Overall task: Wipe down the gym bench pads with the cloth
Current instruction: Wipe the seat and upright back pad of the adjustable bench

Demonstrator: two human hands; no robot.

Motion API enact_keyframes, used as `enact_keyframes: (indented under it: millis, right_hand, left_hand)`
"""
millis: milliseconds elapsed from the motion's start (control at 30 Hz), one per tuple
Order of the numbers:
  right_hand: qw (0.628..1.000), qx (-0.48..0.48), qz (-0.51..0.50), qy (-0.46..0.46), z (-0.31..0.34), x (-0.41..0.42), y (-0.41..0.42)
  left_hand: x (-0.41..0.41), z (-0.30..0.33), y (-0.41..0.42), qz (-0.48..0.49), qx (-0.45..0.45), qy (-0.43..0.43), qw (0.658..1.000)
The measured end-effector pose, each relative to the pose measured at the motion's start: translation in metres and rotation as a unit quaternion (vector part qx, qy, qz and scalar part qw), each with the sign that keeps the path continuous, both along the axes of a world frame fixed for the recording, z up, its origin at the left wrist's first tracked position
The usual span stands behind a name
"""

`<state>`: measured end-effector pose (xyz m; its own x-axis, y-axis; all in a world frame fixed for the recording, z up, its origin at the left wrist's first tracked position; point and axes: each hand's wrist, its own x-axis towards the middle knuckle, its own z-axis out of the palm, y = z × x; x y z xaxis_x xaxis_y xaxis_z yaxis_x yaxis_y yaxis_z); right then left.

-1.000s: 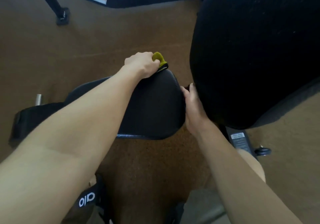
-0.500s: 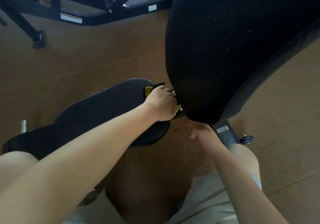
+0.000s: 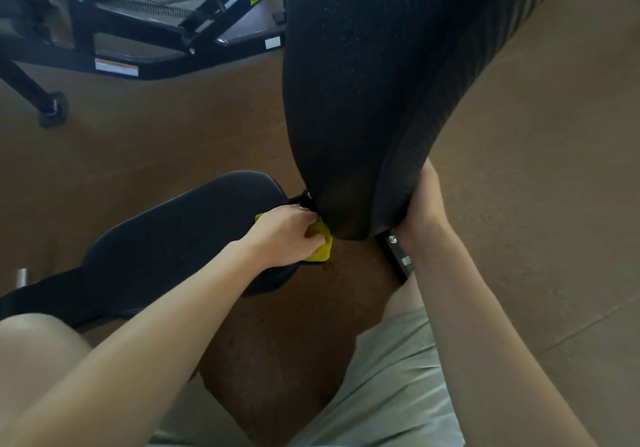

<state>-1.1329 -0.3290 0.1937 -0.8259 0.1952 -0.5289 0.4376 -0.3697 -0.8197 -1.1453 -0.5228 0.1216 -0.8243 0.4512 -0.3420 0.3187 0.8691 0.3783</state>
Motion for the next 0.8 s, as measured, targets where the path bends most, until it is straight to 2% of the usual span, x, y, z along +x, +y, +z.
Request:
enact_keyframes:
  millis: [67, 100, 133, 200, 267, 300, 333, 400, 500, 633, 733, 800]
  right_hand:
    - [1.000, 0.004, 0.012, -0.008, 0.003, 0.002, -0.001]
    - [1.000, 0.009, 0.016, -0.010, 0.002, 0.002, -0.001]
    - [1.000, 0.013, 0.014, -0.011, 0.003, 0.002, -0.001]
    - [1.000, 0.021, 0.011, -0.015, 0.005, 0.001, -0.001]
    - [0.999, 0.026, 0.025, -0.014, 0.004, 0.001, -0.001]
    - [0.999, 0.027, 0.031, -0.010, 0.006, 0.001, -0.001]
    - [0.999, 0.029, 0.036, -0.006, 0.008, 0.001, 0.000]
    - [0.998, 0.053, 0.044, 0.010, 0.015, -0.003, 0.002]
    - [0.994, 0.075, 0.019, 0.078, 0.043, -0.020, 0.004]
    - [0.984, 0.032, -0.044, 0.168, 0.092, -0.056, 0.009]
    - [0.984, 0.014, -0.087, 0.152, 0.095, -0.071, 0.008]
    - [0.986, 0.017, -0.093, 0.134, 0.091, -0.070, 0.006]
  left_hand:
    - [-0.001, 0.010, -0.002, 0.106, 0.074, -0.052, 0.990]
    - [-0.003, 0.014, -0.004, 0.173, 0.142, -0.070, 0.972]
    - [-0.005, 0.019, -0.006, 0.243, 0.227, -0.081, 0.940]
    - [-0.011, 0.031, -0.011, 0.362, 0.415, -0.125, 0.826]
    - [-0.016, 0.048, -0.010, 0.411, 0.557, -0.179, 0.699]
    - [-0.019, 0.055, -0.010, 0.421, 0.595, -0.180, 0.660]
    - [-0.022, 0.062, -0.008, 0.422, 0.620, -0.170, 0.640]
    - [-0.025, 0.080, -0.002, 0.412, 0.646, -0.128, 0.630]
    - [-0.028, 0.108, 0.006, 0.384, 0.666, -0.049, 0.638]
    - [-0.031, 0.160, 0.029, 0.333, 0.686, 0.034, 0.647]
    - [-0.034, 0.188, 0.056, 0.314, 0.660, 0.103, 0.674]
    - [-0.034, 0.195, 0.071, 0.320, 0.650, 0.128, 0.677]
